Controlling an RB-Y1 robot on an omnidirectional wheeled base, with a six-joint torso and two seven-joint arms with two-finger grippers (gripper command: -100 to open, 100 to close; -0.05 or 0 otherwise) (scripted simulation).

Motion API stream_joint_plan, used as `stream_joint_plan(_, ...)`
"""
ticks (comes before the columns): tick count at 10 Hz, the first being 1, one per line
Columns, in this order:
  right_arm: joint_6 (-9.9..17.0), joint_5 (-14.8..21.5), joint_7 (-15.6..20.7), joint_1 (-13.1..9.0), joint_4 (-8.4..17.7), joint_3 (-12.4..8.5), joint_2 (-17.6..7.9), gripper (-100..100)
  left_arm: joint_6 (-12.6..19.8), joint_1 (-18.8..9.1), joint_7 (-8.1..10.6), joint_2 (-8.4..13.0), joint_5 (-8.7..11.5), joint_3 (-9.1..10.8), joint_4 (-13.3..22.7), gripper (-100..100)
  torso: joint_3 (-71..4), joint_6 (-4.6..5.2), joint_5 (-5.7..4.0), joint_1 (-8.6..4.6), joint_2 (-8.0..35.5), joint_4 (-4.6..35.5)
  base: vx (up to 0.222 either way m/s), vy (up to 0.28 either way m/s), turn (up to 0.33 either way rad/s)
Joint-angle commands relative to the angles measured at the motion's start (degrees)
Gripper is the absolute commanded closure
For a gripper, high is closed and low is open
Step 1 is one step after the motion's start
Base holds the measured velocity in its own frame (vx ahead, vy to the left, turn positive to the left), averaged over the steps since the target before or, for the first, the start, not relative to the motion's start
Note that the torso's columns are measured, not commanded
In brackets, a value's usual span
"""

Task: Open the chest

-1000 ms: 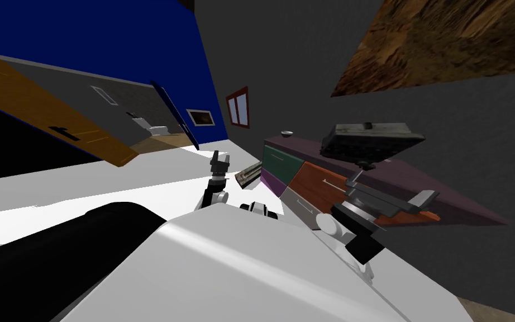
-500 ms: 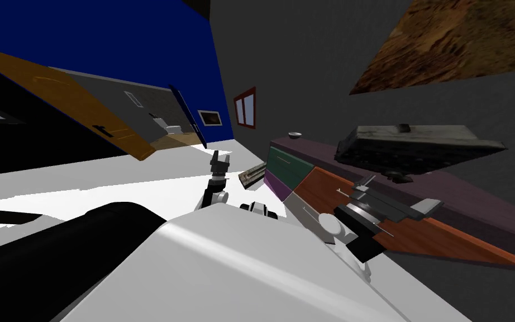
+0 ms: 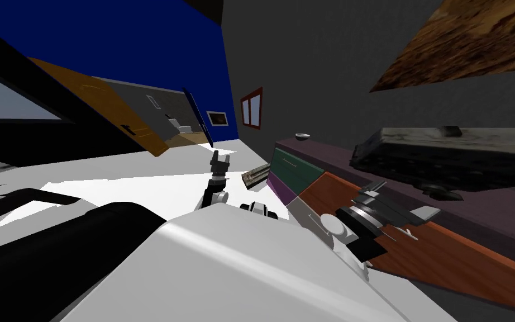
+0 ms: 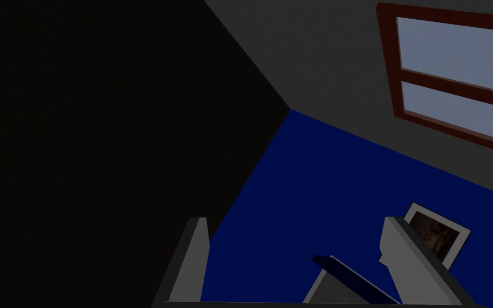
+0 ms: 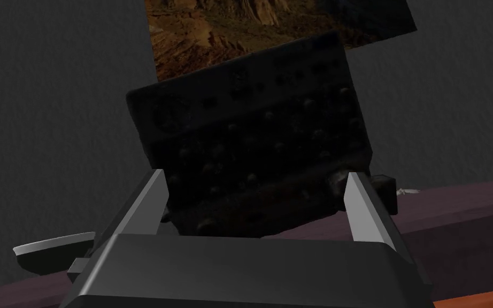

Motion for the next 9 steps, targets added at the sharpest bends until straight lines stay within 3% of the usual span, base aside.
stream_joint_plan(1, -0.72, -3.59, -4.36, -0.9, 2.27, -1.1, -0.19, -100, 0.0, 0.0, 0.0, 0.0, 0.0, 0.0, 0.0, 0, 0.01, -0.04, -0.01, 0.0, 0.0, 0.0, 0.043, 0.025, 0.14)
stream_joint_plan(4, -1.41, -6.34, -8.87, -1.42, 4.18, -1.93, -0.34, -100, 0.0, -0.01, 0.0, 0.0, 0.0, 0.0, 0.0, 0, 0.08, -0.07, -0.03, -0.03, 0.11, 0.04, 0.019, 0.016, 0.138)
stream_joint_plan(7, -2.58, -11.36, -14.21, -2.47, 8.19, -3.48, -0.72, -100, 0.0, 0.0, 0.0, 0.0, 0.0, 0.0, 0.0, 0, 0.01, 0.01, 0.0, -0.02, 0.01, 0.0, 0.035, 0.033, 0.202)
stream_joint_plan(9, -2.58, -11.36, -16.07, -2.47, 8.19, -3.48, -0.72, -100, 0.0, 0.0, 0.0, 0.0, 0.0, 0.0, 0.0, 0, 0.04, 0.02, -0.01, -0.03, 0.07, 0.02, 0.021, 0.024, 0.053)
